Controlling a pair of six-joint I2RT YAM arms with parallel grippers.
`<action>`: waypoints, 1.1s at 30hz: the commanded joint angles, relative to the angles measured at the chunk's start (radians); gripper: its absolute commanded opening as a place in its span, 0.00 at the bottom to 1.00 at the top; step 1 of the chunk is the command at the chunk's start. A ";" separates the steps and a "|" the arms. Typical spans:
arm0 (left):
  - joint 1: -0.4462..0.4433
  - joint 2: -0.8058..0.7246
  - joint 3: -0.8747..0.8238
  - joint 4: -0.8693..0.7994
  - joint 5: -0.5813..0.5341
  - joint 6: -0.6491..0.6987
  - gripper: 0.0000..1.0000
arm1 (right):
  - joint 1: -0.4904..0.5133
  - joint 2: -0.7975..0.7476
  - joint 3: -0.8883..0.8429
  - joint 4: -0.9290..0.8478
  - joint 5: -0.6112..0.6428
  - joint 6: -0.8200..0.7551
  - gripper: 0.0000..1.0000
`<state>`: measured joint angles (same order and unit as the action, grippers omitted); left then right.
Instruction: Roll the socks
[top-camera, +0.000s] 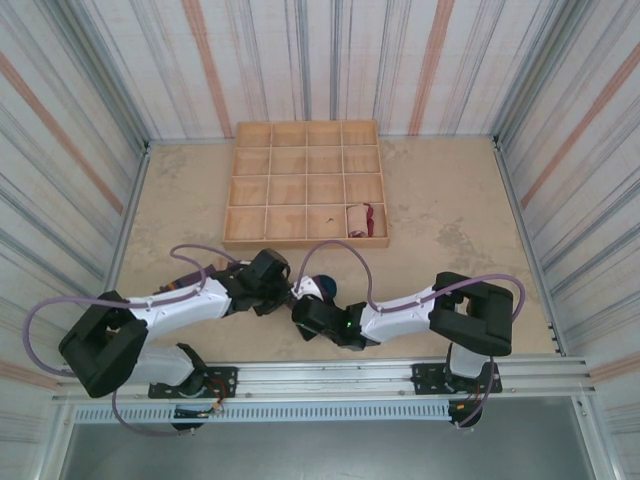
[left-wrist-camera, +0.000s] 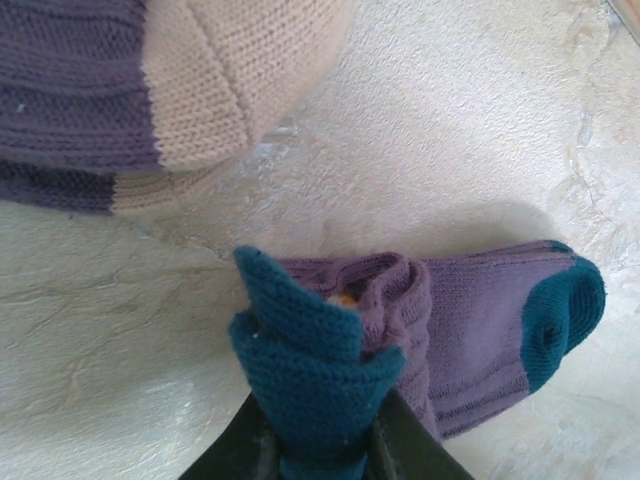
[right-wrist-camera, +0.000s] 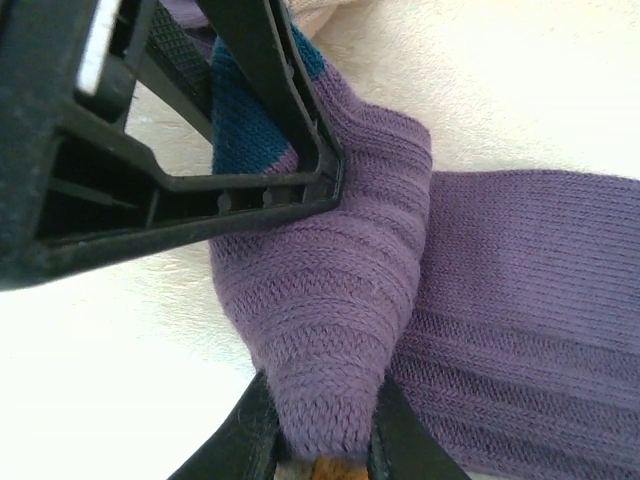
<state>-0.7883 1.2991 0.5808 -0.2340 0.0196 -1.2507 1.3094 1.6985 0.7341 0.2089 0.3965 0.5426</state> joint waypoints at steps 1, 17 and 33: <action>0.024 -0.051 -0.027 -0.012 0.042 0.028 0.39 | -0.008 -0.009 -0.061 -0.011 -0.076 0.044 0.00; 0.156 0.042 0.179 -0.063 0.297 0.732 0.66 | -0.076 -0.047 -0.204 0.165 -0.294 0.016 0.00; 0.156 0.404 0.306 -0.022 0.457 0.943 0.48 | -0.087 -0.056 -0.232 0.199 -0.321 0.017 0.00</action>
<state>-0.6334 1.6684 0.8680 -0.2527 0.4255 -0.3653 1.2278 1.6352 0.5381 0.5049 0.1066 0.5667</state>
